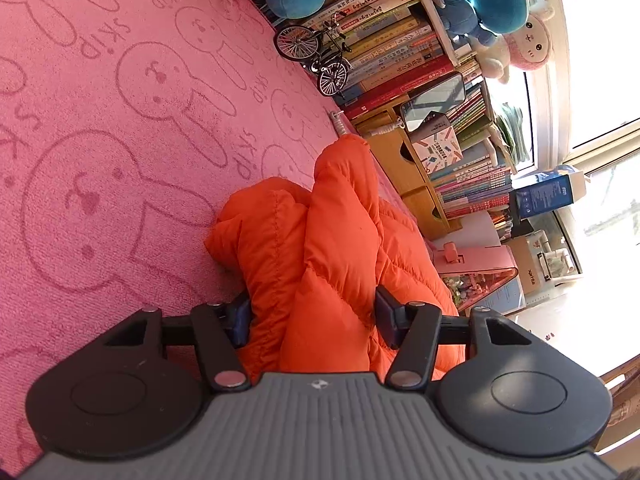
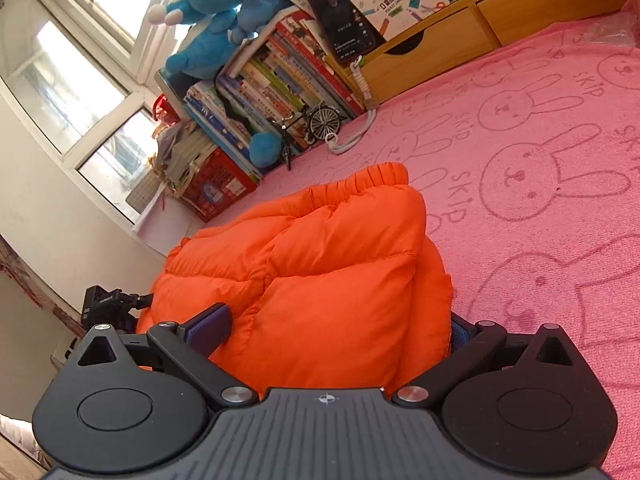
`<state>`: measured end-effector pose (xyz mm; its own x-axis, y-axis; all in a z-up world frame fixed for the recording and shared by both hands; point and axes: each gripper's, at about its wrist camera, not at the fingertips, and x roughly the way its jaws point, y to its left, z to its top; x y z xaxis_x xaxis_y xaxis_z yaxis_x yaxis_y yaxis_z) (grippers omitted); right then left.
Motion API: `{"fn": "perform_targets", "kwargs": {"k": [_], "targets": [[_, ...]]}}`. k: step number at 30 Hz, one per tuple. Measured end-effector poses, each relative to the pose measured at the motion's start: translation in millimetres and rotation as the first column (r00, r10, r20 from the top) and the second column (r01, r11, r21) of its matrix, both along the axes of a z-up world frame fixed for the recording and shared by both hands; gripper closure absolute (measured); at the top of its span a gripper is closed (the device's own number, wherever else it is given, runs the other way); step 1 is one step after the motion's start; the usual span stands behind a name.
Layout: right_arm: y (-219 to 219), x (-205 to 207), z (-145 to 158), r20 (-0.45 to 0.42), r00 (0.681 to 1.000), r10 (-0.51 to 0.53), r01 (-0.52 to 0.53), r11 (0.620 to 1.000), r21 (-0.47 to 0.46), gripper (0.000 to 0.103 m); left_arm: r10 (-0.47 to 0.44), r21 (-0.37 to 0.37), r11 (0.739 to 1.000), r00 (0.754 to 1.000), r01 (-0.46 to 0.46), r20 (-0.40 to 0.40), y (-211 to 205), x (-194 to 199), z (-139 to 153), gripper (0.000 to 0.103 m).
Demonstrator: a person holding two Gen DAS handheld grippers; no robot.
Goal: Fold clothes
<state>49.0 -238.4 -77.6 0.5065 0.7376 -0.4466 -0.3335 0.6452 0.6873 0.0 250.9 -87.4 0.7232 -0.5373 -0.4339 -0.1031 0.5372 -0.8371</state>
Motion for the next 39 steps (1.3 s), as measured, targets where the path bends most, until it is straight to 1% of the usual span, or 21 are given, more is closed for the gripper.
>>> {"fn": "perform_targets", "kwargs": {"k": [1, 4, 5, 6, 8, 9, 12, 14, 17, 19, 21, 23, 25, 26, 28, 29, 30, 32, 34, 37, 39], "targets": [[0.2, -0.5, -0.5, -0.004, 1.000, -0.012, 0.012, 1.000, 0.016, 0.001, 0.013, 0.000, 1.000, 1.000, -0.013, -0.003, -1.0, -0.1, 0.9, 0.058], [0.9, -2.3, -2.5, -0.023, 0.998, -0.057, 0.059, 0.996, 0.067, 0.024, 0.051, 0.037, 0.998, 0.998, -0.052, 0.023, -5.8, -4.5, 15.1, 0.073], [2.0, -3.9, -2.0, -0.021, 0.997, -0.070, 0.071, 0.994, 0.080, 0.037, 0.059, 0.052, 0.997, 0.997, -0.061, 0.040, -5.5, -6.7, 21.9, 0.075], [4.5, -6.4, 0.6, -0.004, 0.997, -0.079, 0.079, 0.993, 0.084, 0.047, 0.067, 0.067, 0.995, 0.996, -0.071, 0.057, -5.2, -8.8, 28.7, 0.076], [8.8, -11.2, 5.9, 0.027, 0.995, -0.096, 0.093, 0.991, 0.095, 0.055, 0.082, 0.091, 0.992, 0.993, -0.090, 0.088, -3.6, -12.1, 41.2, 0.076], [10.1, -12.6, 9.2, 0.038, 0.994, -0.098, 0.094, 0.990, 0.107, 0.058, 0.087, 0.094, 0.991, 0.992, -0.096, 0.093, -0.9, -11.5, 45.1, 0.076], [15.3, -10.2, 20.1, 0.067, 0.991, -0.113, 0.102, 0.983, 0.151, 0.062, 0.103, 0.102, 0.988, 0.989, -0.114, 0.110, 7.5, -9.9, 56.5, 0.076], [20.1, -3.0, 28.3, 0.081, 0.989, -0.126, 0.112, 0.981, 0.159, 0.065, 0.113, 0.109, 0.986, 0.986, -0.127, 0.123, 13.1, -7.1, 65.4, 0.076], [30.6, 19.2, 48.6, 0.115, 0.983, -0.144, 0.125, 0.980, 0.157, 0.067, 0.130, 0.136, 0.979, 0.978, -0.153, 0.163, 21.7, 8.5, 87.3, 0.076], [33.9, 38.8, 64.0, 0.138, 0.974, -0.179, 0.156, 0.974, 0.166, 0.069, 0.140, 0.158, 0.972, 0.972, -0.171, 0.191, 27.5, 19.3, 101.2, 0.076], [35.7, 57.9, 74.4, 0.151, 0.966, -0.209, 0.182, 0.967, 0.176, 0.072, 0.157, 0.198, 0.960, 0.967, -0.197, 0.203, 33.7, 31.6, 107.2, 0.076], [38.4, 76.4, 80.3, 0.154, 0.961, -0.231, 0.204, 0.964, 0.171, 0.072, 0.172, 0.231, 0.950, 0.970, -0.209, 0.170, 38.2, 43.1, 98.6, 0.076], [44.2, 91.6, 74.2, 0.121, 0.962, -0.243, 0.230, 0.967, 0.111, 0.072, 0.190, 0.265, 0.940, 0.975, -0.214, 0.112, 42.4, 50.2, 82.1, 0.076], [45.2, 94.3, 67.1, 0.093, 0.963, -0.252, 0.244, 0.965, 0.093, 0.069, 0.199, 0.271, 0.939, 0.977, -0.213, 0.078, 45.9, 51.5, 70.5, 0.076], [45.4, 97.5, 52.6, 0.042, 0.963, -0.266, 0.263, 0.962, 0.065, 0.065, 0.212, 0.236, 0.948, 0.977, -0.214, 0.031, 55.8, 48.8, 48.5, 0.075], [41.8, 94.4, 44.6, 0.026, 0.964, -0.265, 0.263, 0.962, 0.069, 0.055, 0.217, 0.206, 0.954, 0.976, -0.216, 0.014, 61.3, 46.2, 38.6, 0.074], [37.7, 90.9, 37.3, 0.008, 0.965, -0.263, 0.262, 0.962, 0.074, 0.037, 0.221, 0.167, 0.961, 0.975, -0.219, 0.003, 67.7, 42.4, 29.3, 0.074], [29.0, 83.6, 26.5, -0.029, 0.970, -0.242, 0.243, 0.966, 0.085, 0.021, 0.226, 0.110, 0.968, 0.974, -0.224, -0.007, 76.1, 36.4, 17.4, 0.074], [22.5, 76.0, 17.9, -0.064, 0.975, -0.214, 0.219, 0.972, 0.086, 0.020, 0.224, 0.105, 0.969, 0.975, -0.222, -0.001, 77.4, 33.3, 14.0, 0.074], [24.2, 70.0, 6.3, -0.110, 0.978, -0.180, 0.190, 0.978, 0.088, 0.014, 0.222, 0.114, 0.968, 0.975, -0.221, 0.005, 76.0, 31.5, 11.9, 0.072], [35.8, 70.2, 4.1, -0.107, 0.981, -0.159, 0.167, 0.983, 0.072, 0.010, 0.227, 0.103, 0.969, 0.974, -0.226, 0.005, 75.8, 30.7, 9.6, 0.072]]}}
